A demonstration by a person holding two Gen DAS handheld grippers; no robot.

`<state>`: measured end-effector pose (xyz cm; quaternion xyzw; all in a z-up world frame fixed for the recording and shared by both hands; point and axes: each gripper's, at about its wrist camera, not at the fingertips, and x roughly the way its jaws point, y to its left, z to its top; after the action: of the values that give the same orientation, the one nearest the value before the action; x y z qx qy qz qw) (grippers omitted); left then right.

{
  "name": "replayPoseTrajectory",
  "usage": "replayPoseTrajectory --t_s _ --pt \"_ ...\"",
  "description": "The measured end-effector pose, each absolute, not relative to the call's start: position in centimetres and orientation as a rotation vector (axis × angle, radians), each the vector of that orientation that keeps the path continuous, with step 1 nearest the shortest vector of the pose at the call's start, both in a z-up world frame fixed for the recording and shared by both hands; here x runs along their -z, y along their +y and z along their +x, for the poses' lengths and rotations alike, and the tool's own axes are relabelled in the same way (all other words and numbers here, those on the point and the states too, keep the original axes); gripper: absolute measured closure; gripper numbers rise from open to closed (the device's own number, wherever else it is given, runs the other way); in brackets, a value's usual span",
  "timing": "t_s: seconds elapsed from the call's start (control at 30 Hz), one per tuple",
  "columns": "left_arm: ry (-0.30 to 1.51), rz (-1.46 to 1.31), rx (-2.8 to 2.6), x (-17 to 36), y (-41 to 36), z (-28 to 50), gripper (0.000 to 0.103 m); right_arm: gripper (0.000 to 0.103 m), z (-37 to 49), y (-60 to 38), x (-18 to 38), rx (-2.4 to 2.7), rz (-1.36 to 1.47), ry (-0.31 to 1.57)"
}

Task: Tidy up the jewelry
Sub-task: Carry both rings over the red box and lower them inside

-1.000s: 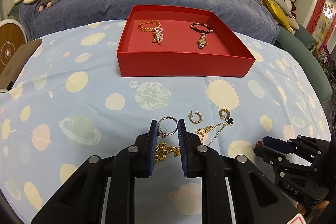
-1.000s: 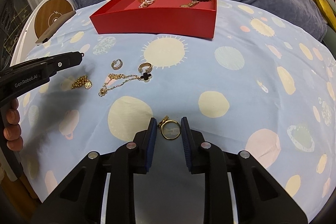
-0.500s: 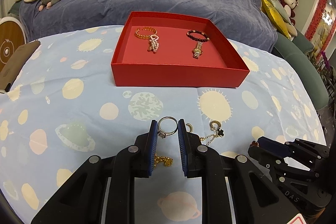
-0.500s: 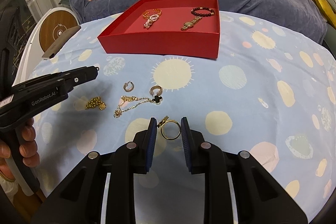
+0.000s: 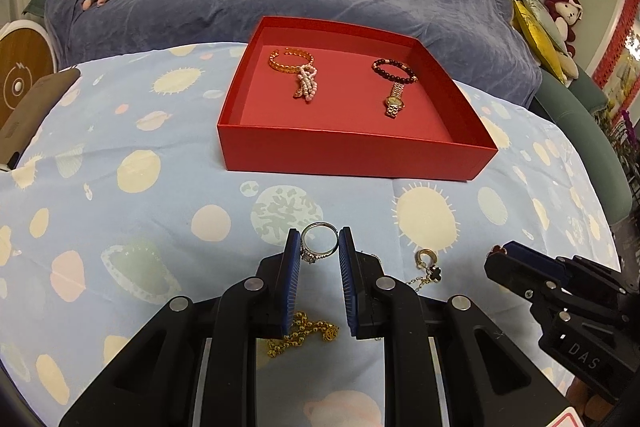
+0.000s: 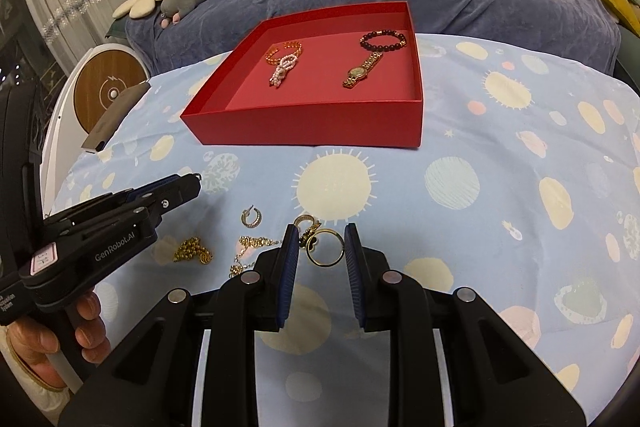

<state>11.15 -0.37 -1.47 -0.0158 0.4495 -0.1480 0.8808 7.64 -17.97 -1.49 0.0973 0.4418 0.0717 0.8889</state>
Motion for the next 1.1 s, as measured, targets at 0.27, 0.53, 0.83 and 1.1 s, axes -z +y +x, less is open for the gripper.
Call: replayPoseTrajectory --t_s 0.27,0.53,0.83,1.1 --pt "0.923 -0.037 0.309 0.0 0.4 12.6 0.086 0.080 11.4 -19.1 -1.7 -0.156 0.226 0.874" --pt "0.846 -0.006 0.321 -3.5 0.2 17.6 0.086 0.080 17.7 -20.2 -4.0 -0.136 0.226 0.825" --pt "0.899 -0.016 0.318 -1.1 -2.0 23.5 0.086 0.080 23.1 -20.4 -0.6 -0.089 0.236 0.892" --pt "0.922 -0.004 0.278 0.7 -2.5 25.5 0.085 0.080 24.5 -20.8 1.2 -0.069 0.227 0.921"
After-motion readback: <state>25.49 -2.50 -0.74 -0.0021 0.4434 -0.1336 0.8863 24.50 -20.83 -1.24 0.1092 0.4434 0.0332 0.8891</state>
